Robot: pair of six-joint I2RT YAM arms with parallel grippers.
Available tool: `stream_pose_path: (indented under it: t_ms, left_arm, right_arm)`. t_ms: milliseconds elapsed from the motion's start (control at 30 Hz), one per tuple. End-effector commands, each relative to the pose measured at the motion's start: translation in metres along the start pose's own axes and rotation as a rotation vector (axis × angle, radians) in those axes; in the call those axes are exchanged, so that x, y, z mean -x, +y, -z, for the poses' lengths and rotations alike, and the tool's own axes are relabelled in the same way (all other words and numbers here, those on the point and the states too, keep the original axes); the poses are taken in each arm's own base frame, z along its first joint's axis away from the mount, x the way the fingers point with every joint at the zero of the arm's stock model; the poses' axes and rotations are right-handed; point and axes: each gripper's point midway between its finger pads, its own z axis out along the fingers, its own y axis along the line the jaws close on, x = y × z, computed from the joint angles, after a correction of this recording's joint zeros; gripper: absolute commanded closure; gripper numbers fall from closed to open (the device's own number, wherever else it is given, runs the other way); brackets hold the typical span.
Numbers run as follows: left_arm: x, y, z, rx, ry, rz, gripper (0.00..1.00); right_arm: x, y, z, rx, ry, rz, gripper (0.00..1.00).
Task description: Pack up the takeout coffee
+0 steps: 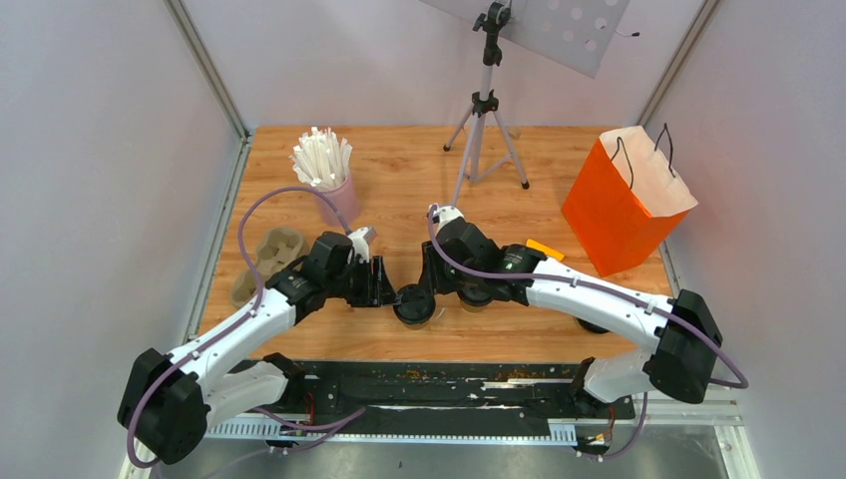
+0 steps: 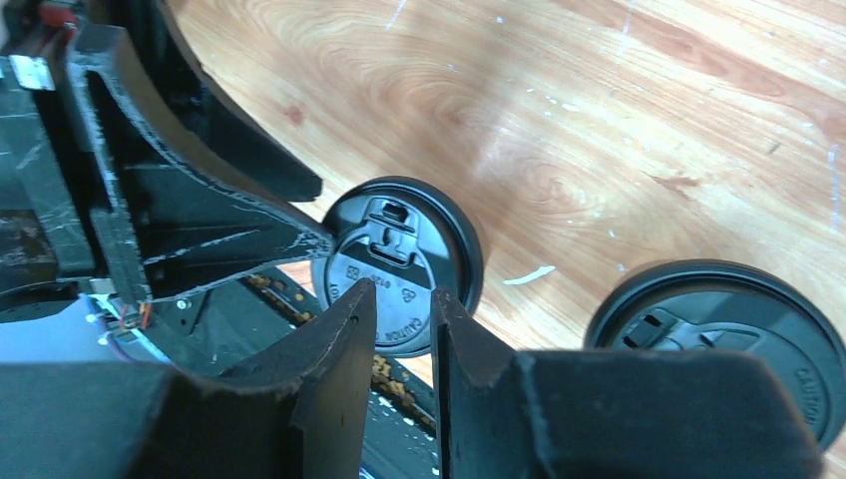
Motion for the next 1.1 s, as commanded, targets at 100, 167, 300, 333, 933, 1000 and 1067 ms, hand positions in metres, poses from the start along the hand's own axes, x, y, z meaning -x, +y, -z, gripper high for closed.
stream_pose_path:
  t_ms: [100, 167, 300, 333, 933, 1000, 1067]
  left_arm:
    - [0.015, -0.011, 0.000, -0.048, -0.049, -0.032, 0.47]
    - [0.013, -0.010, -0.002, -0.046, -0.044, -0.030, 0.49]
    - [0.010, -0.006, -0.005, -0.035, -0.028, -0.023, 0.52]
    - [0.009, -0.005, -0.006, -0.034, -0.026, -0.021, 0.52]
    - [-0.016, 0.021, -0.015, 0.055, 0.054, 0.033, 0.58]
    - [-0.022, 0.028, -0.016, 0.083, 0.078, 0.043, 0.59]
    - [-0.025, 0.035, -0.016, 0.115, 0.086, 0.046, 0.60]
  right_arm:
    - [0.011, -0.017, -0.003, -0.062, -0.006, 0.071, 0.71]
    - [0.009, -0.020, -0.007, -0.063, 0.014, 0.079, 0.71]
    - [0.003, -0.017, -0.015, -0.033, 0.054, 0.087, 0.71]
    - [0.002, -0.016, -0.017, -0.027, 0.060, 0.088, 0.72]
    - [-0.049, -0.035, -0.038, -0.025, 0.184, 0.034, 0.85]
    - [-0.058, -0.038, -0.040, -0.026, 0.200, 0.015, 0.85]
    - [-0.071, -0.043, -0.041, -0.029, 0.220, -0.009, 0.86]
